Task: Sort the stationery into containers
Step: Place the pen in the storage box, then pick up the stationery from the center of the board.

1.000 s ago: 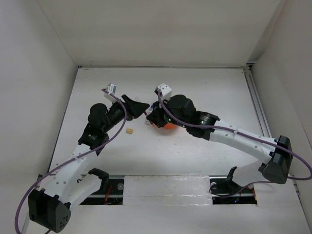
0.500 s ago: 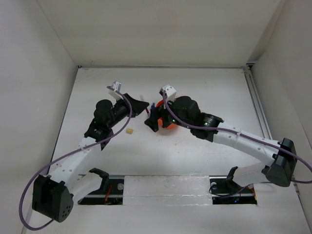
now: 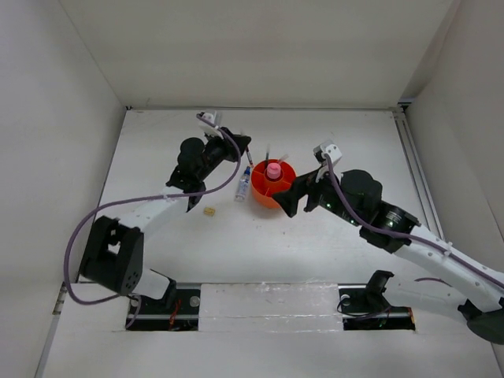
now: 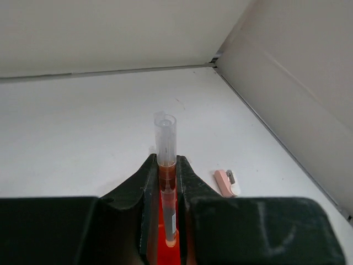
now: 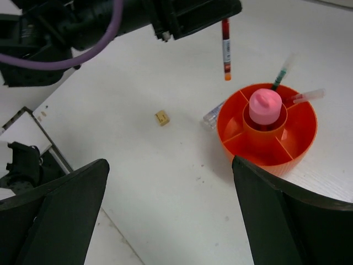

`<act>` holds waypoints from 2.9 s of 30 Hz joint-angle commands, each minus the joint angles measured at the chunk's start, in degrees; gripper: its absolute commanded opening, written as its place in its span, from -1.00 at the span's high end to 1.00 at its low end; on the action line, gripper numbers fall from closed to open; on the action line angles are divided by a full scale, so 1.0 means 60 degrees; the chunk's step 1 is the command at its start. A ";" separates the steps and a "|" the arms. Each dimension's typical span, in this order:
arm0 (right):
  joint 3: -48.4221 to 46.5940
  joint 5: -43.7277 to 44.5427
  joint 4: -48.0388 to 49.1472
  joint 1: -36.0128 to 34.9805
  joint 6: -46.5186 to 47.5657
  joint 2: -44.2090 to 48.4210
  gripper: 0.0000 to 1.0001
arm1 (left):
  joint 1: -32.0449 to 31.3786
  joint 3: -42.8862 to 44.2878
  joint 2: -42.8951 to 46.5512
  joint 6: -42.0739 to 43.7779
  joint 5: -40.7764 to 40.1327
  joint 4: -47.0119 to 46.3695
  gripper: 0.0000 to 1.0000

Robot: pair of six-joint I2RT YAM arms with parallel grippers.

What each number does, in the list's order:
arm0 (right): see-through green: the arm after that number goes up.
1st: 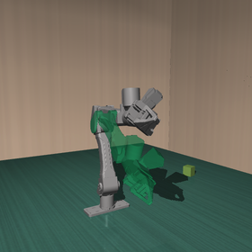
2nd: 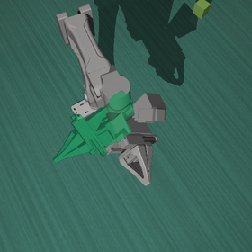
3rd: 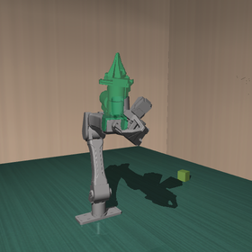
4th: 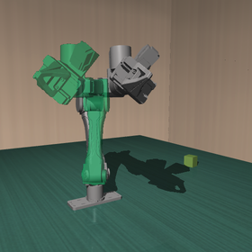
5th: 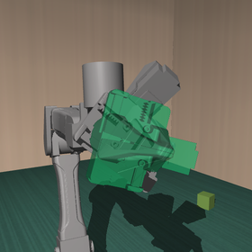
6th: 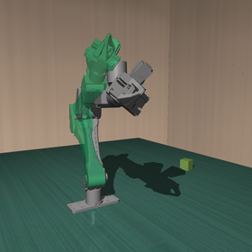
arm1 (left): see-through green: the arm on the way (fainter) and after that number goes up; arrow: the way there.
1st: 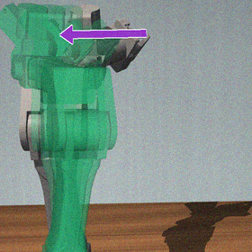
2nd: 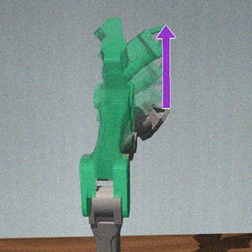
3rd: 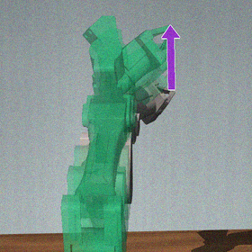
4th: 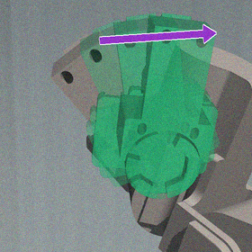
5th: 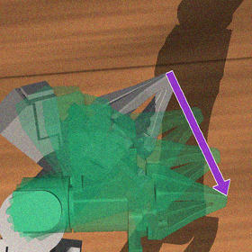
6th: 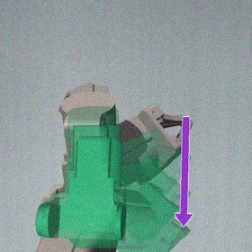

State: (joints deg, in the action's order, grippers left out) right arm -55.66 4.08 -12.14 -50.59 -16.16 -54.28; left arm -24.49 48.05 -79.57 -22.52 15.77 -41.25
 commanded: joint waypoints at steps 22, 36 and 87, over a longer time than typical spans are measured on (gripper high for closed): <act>0.0371 0.0243 -0.1492 0.0052 0.0145 0.1576 -1.00 | -0.0225 0.1835 -0.3641 0.0415 0.1311 -0.3494 1.00; 0.0282 -0.0035 -0.1404 0.0052 0.0233 0.1386 -1.00 | -0.0591 0.1323 -0.4009 0.0443 0.1019 -0.3728 0.84; -0.0375 0.1912 -0.1432 0.0447 0.0043 0.0331 -1.00 | -0.0108 0.1224 0.2914 -0.3437 -0.7095 0.4561 -1.00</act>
State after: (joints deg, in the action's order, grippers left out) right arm -53.30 11.22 -21.21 -49.21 -15.33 -52.56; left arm -25.78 57.06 -69.56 -35.22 -17.32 -20.95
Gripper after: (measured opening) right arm 0.995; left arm 0.997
